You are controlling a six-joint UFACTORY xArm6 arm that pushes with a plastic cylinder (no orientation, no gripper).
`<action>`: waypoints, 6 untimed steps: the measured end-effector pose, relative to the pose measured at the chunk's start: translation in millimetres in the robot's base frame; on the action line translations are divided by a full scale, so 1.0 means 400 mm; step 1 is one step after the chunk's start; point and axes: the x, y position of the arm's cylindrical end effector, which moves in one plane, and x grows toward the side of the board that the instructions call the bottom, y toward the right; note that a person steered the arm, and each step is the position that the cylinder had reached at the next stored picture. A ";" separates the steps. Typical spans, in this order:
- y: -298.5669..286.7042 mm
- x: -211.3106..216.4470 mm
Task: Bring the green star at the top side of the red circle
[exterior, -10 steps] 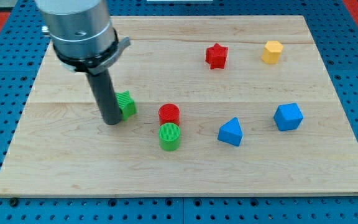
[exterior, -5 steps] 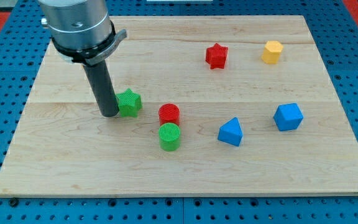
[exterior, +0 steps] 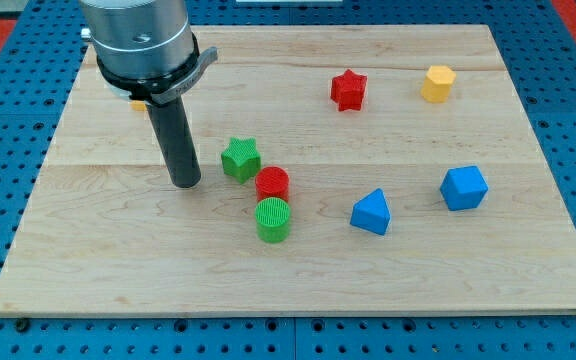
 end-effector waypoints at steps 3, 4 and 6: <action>0.081 -0.035; 0.114 -0.027; 0.131 -0.019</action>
